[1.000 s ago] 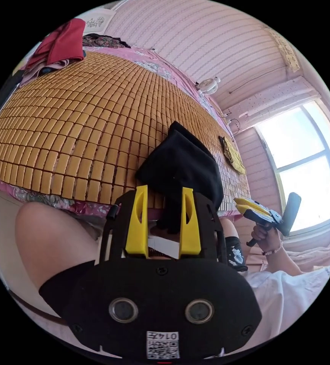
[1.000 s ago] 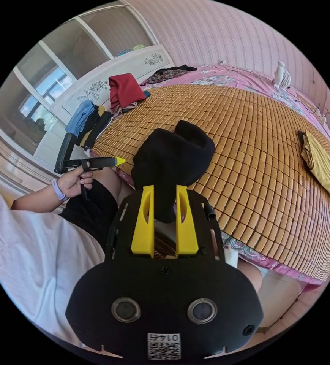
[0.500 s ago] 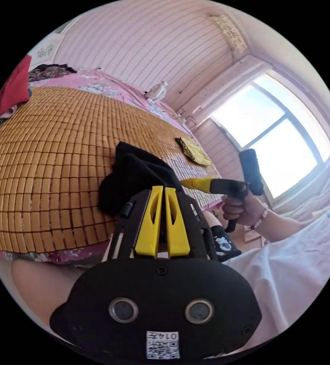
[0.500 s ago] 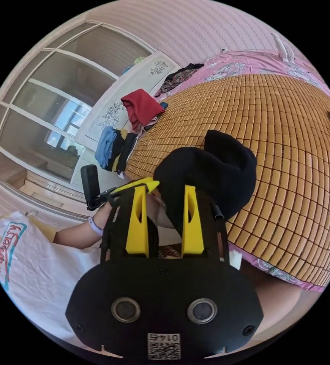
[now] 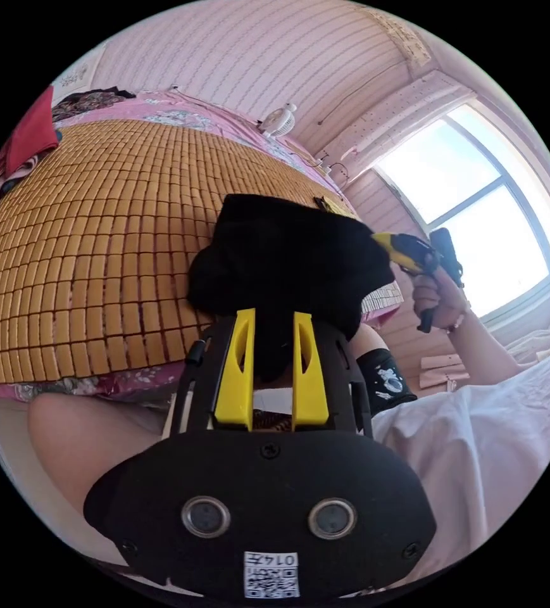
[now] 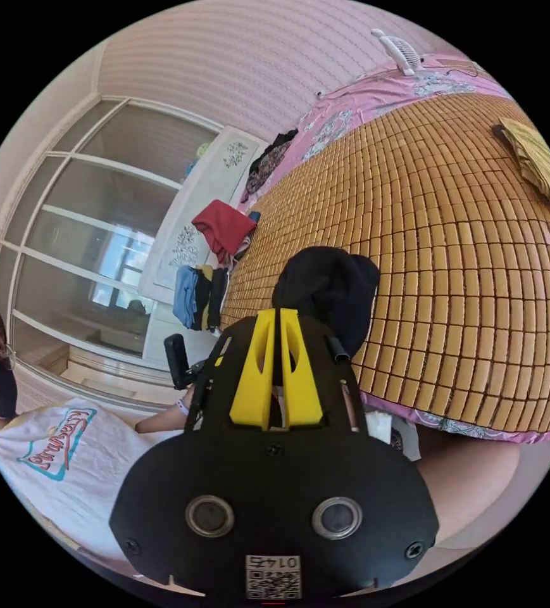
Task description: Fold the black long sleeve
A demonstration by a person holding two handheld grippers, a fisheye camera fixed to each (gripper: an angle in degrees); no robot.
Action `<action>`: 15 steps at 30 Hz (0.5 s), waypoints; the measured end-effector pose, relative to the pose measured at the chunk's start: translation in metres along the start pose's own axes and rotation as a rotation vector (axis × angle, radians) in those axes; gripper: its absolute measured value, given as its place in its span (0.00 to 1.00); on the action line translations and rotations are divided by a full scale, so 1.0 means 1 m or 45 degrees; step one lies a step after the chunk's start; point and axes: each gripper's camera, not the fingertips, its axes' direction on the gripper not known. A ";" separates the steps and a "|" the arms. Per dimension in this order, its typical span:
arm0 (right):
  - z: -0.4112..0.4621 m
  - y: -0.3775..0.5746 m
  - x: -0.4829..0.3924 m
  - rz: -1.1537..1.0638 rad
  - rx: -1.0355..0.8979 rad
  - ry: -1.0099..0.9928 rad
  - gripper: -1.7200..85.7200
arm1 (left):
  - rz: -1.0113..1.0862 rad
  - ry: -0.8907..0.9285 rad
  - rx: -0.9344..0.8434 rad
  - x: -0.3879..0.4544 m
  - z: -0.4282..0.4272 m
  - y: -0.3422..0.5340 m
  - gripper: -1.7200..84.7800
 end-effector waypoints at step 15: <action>-0.084 0.027 -0.016 -0.085 0.338 -0.136 0.03 | 0.077 -0.227 -0.173 0.009 0.023 -0.063 0.07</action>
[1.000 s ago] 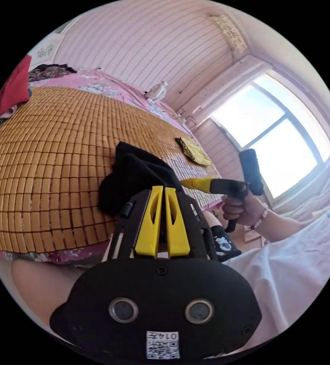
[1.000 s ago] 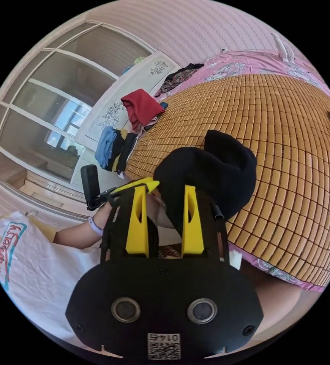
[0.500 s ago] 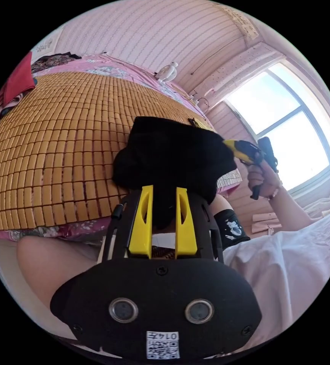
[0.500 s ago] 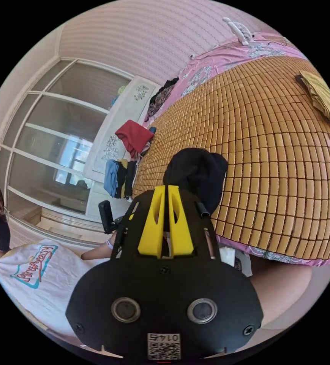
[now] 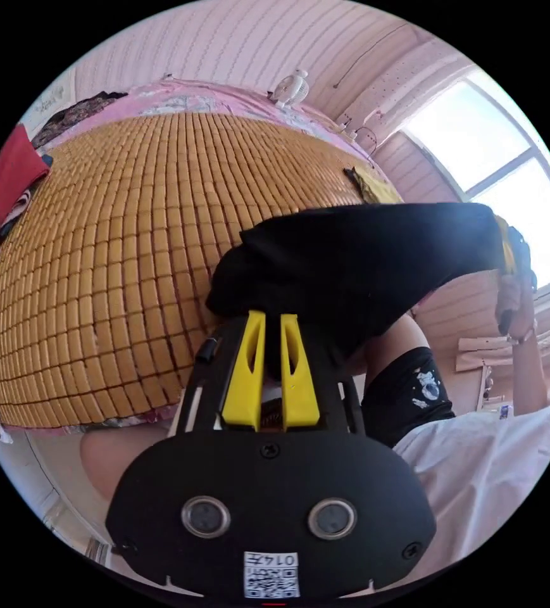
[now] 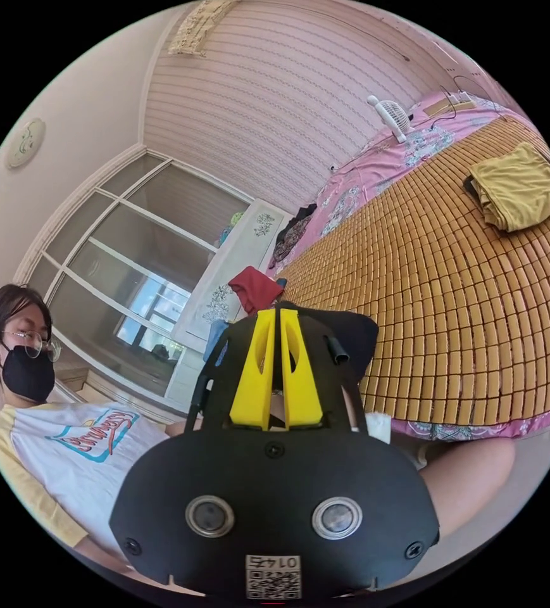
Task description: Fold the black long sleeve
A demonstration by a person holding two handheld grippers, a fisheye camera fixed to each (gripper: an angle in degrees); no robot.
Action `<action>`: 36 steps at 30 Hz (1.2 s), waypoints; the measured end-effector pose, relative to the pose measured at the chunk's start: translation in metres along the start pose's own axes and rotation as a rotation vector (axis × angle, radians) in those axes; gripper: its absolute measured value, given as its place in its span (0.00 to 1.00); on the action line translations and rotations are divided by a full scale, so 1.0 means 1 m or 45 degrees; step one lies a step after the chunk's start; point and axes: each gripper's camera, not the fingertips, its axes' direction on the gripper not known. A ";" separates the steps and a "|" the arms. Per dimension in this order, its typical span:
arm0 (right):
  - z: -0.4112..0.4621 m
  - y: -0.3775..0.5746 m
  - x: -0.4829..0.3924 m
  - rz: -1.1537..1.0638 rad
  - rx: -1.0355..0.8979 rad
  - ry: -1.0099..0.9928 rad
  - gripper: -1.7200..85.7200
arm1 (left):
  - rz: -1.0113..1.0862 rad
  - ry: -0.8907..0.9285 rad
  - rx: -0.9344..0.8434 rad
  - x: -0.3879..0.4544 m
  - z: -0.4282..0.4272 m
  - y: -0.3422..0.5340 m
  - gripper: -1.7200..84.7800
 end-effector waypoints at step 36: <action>0.106 -0.010 0.123 0.242 -0.409 1.095 0.04 | -0.130 -0.002 -0.398 -0.012 0.051 -0.028 0.03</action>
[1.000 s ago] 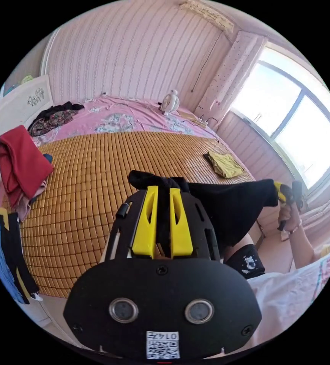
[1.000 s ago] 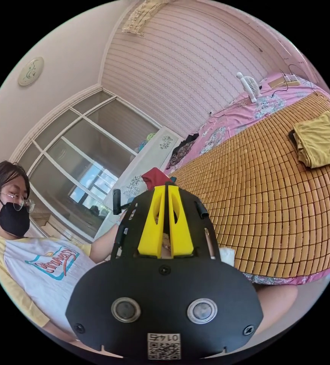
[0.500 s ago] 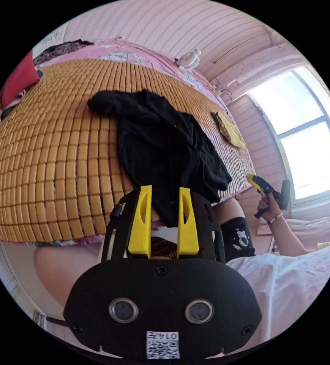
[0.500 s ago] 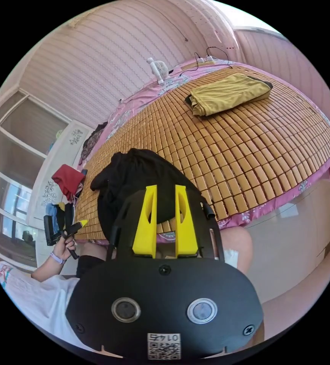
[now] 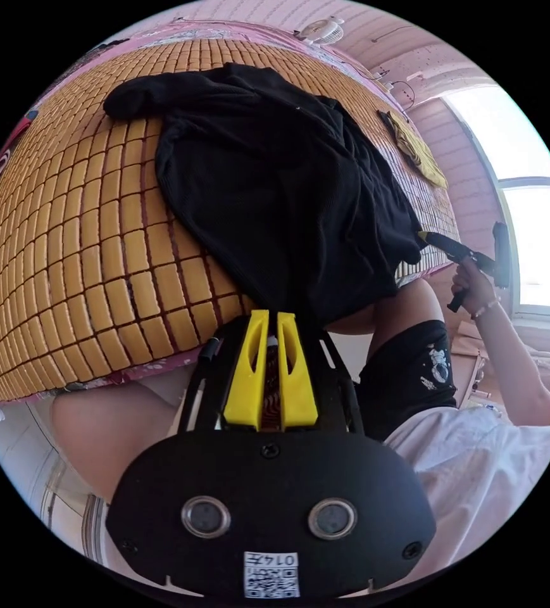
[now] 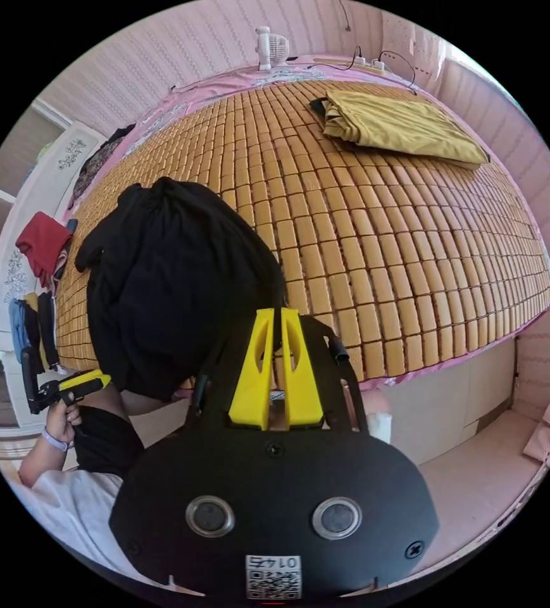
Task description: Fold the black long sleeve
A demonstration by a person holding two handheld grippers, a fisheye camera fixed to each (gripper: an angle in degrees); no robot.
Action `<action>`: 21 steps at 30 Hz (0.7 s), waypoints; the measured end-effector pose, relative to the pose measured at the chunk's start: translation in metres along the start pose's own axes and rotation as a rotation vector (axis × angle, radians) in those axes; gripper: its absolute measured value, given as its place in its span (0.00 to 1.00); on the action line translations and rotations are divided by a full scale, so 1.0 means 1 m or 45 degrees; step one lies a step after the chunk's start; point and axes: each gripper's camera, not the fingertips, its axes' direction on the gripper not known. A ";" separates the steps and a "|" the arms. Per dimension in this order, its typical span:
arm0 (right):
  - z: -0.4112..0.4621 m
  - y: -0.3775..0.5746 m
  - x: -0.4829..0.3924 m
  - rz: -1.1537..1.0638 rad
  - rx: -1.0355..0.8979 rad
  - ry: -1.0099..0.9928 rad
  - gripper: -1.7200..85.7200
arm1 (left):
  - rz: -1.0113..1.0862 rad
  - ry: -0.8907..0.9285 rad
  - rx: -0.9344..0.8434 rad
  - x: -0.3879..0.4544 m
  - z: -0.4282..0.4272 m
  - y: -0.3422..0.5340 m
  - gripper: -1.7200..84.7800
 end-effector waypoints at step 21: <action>0.000 0.082 0.007 0.076 -0.031 -0.278 0.03 | -0.027 -0.218 0.391 -0.074 -0.125 0.025 0.13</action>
